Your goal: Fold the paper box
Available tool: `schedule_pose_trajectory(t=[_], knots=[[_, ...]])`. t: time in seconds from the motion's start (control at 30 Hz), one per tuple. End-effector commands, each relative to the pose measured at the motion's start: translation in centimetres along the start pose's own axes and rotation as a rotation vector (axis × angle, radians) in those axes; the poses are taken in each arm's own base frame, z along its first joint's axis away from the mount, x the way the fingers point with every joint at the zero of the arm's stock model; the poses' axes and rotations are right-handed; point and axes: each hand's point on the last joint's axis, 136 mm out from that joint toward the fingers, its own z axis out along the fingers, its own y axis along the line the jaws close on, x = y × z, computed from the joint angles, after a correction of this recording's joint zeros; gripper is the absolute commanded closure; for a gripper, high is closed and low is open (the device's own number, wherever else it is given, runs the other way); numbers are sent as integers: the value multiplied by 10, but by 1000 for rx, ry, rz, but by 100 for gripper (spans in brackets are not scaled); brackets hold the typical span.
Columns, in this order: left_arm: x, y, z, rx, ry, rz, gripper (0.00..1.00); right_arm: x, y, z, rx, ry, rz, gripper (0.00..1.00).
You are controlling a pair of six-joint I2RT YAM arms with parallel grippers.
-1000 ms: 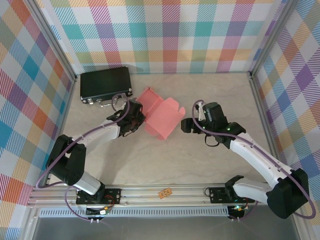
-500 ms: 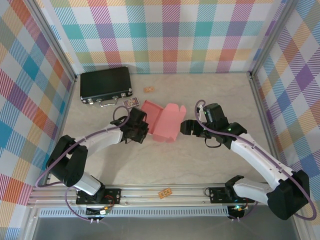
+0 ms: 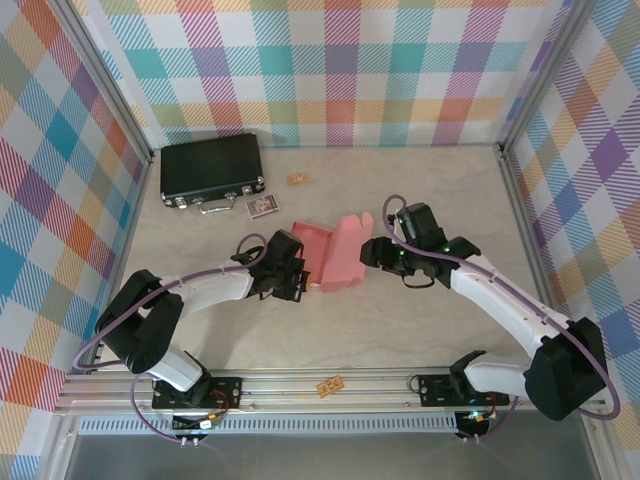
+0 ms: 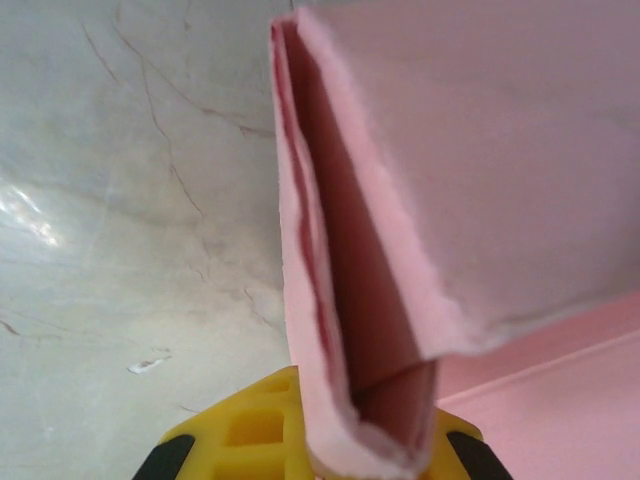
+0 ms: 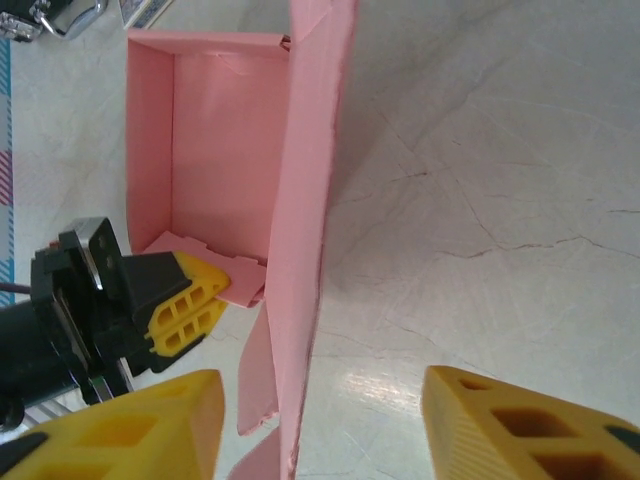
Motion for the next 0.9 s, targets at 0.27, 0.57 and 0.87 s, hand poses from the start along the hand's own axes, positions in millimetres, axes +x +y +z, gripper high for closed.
schedule_pose_trajectory(t=[0.27, 0.57, 0.87], knots=[[13, 9, 17, -16, 70, -60, 100, -16, 11, 6, -12, -4, 17, 59], [15, 12, 24, -13, 97, -75, 93, -21, 9, 13, 4, -6, 31, 80], [14, -3, 21, 49, 80, -23, 35, -30, 9, 4, 47, -26, 18, 87]])
